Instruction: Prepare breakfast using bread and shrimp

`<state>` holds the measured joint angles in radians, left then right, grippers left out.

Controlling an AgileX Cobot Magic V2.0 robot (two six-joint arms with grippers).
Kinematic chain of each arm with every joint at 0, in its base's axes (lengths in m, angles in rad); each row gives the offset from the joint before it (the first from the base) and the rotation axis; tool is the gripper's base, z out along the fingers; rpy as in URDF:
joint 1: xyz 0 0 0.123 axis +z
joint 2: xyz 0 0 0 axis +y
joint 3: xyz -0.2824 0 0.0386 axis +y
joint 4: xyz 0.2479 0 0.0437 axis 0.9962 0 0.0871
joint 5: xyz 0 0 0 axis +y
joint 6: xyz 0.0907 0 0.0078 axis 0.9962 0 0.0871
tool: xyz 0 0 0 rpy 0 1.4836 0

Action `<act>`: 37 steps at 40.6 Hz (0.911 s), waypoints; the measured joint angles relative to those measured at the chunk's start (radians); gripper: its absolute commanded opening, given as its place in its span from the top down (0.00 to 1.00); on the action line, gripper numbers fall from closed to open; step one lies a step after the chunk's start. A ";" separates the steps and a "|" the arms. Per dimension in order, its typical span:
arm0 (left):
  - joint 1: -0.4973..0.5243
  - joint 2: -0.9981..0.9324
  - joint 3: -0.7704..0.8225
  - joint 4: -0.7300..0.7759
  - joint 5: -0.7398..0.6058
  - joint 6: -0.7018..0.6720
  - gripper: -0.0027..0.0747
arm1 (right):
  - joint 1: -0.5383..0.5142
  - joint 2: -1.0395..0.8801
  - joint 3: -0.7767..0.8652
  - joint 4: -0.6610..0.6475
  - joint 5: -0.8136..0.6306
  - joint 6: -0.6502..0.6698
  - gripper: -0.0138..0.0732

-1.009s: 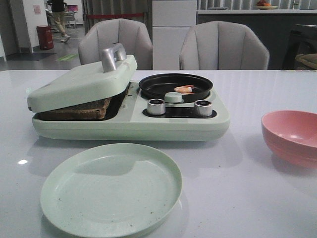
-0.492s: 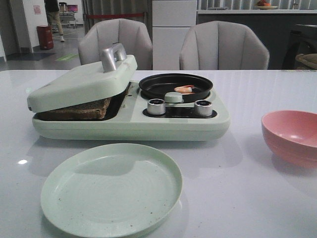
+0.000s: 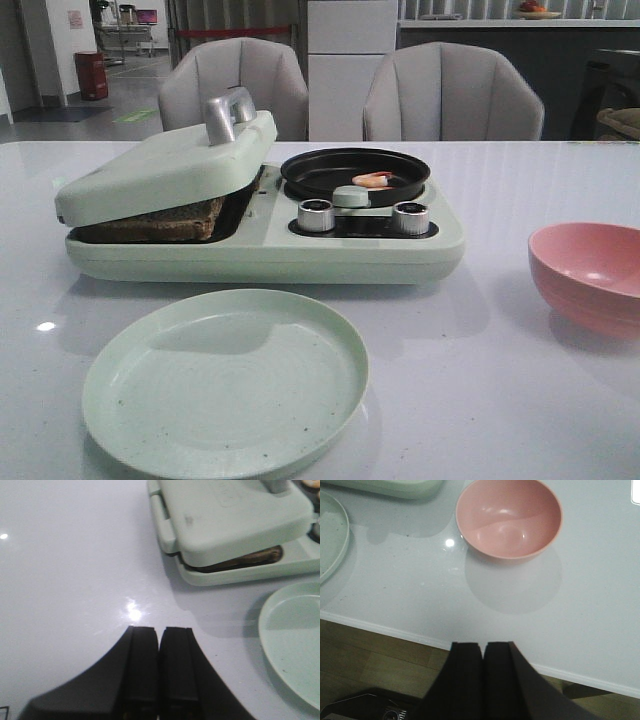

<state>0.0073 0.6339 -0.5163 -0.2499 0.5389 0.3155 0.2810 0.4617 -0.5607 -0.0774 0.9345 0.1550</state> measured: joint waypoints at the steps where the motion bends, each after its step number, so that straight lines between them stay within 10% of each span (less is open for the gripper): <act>1: 0.020 0.000 0.000 0.002 0.000 0.000 0.84 | 0.000 0.000 0.000 0.000 0.000 0.000 0.80; 17: 0.061 -0.179 0.034 0.059 -0.015 -0.001 0.84 | 0.000 0.000 0.000 0.000 -0.002 0.000 0.80; 37: -0.018 -0.636 0.491 0.071 -0.273 -0.001 0.83 | 0.000 0.000 0.000 0.000 -0.002 0.000 0.80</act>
<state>-0.0105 -0.0018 -0.0251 -0.1787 0.2654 0.3146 0.2810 0.4617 -0.5607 -0.0774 0.9324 0.1550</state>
